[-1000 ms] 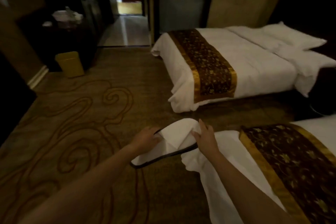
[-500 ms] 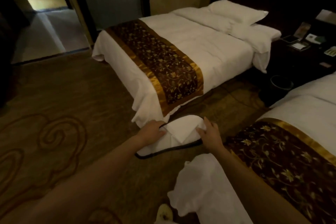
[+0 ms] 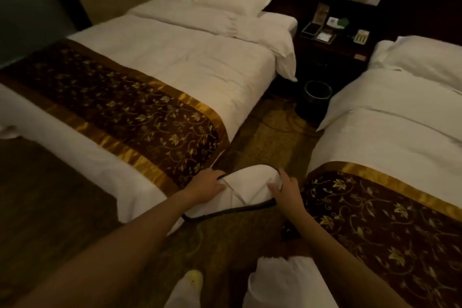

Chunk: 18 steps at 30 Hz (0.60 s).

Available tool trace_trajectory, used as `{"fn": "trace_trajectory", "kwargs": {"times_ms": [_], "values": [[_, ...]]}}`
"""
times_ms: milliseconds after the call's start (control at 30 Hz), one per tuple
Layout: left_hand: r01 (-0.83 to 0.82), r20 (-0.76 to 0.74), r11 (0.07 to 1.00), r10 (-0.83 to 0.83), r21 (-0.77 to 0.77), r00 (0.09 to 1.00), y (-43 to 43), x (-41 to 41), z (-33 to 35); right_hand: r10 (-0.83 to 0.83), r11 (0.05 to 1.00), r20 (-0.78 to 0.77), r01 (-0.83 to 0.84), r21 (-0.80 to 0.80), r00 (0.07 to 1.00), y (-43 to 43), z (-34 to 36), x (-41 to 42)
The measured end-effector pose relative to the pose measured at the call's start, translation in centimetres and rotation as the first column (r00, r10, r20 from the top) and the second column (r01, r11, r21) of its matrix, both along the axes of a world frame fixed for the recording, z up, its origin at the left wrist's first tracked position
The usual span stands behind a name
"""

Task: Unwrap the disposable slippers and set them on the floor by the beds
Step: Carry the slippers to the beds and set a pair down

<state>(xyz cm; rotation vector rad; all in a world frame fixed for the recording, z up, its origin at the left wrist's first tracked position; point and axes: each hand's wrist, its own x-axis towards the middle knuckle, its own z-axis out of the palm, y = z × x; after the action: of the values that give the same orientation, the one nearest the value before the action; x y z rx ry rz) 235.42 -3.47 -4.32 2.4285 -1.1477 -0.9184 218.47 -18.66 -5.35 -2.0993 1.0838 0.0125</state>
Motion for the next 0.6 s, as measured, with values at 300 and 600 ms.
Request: {"fn": "trace_trajectory", "kwargs": {"times_ms": [300, 600], "values": [[0.299, -0.031, 0.948, -0.297, 0.108, 0.954, -14.1, 9.2, -3.0, -0.356, 0.925, -0.046, 0.359, 0.124, 0.933, -8.6, -2.2, 5.4], [0.458, -0.013, 0.877, -0.461, 0.144, 0.887, -34.1, 14.7, -10.0, -0.465, 0.873, -0.072, 0.471, 0.128, 0.882, -26.6, -8.8, 9.8]]}}
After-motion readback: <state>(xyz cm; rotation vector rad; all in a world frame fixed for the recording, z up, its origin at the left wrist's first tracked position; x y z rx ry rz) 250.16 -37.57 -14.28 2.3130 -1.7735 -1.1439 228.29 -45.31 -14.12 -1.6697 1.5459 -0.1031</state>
